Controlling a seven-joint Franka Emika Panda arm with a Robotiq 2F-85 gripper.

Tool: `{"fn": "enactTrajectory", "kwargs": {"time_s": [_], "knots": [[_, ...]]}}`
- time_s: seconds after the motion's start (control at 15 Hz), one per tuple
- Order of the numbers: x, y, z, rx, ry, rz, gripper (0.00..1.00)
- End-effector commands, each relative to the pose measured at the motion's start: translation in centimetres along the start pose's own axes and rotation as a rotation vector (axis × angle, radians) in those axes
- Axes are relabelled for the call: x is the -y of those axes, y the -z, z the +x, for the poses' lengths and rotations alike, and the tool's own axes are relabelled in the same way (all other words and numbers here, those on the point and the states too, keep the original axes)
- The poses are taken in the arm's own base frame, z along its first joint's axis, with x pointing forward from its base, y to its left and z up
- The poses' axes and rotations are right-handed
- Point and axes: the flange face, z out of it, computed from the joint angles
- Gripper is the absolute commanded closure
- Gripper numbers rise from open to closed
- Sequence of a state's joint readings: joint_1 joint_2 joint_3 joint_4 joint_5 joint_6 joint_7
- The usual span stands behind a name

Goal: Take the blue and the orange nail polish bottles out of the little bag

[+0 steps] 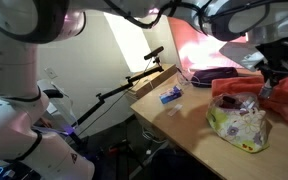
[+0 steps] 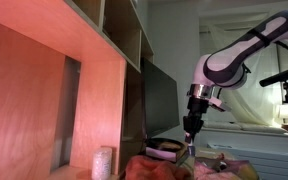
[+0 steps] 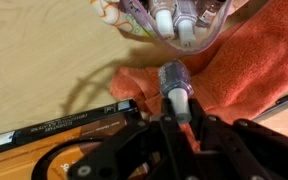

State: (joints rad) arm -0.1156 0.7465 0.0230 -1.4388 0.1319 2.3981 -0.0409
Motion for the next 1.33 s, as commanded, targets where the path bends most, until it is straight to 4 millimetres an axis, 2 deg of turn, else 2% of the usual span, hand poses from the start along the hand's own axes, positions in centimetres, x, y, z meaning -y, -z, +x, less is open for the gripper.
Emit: {"fn": "enactTrajectory", "kwargs": {"time_s": [0.0, 0.4, 0.8, 1.27], "knots": [[1.8, -0.8, -0.2, -0.002, 0.007, -0.033, 0.95], [6.0, -1.6, -0.3, 0.010, 0.090, -0.090, 0.95], [10.1, -2.0, 0.1, 0.073, 0.274, -0.088, 0.95], [13.0, -2.7, 0.4, 0.230, 0.519, -0.079, 0.95]]}}
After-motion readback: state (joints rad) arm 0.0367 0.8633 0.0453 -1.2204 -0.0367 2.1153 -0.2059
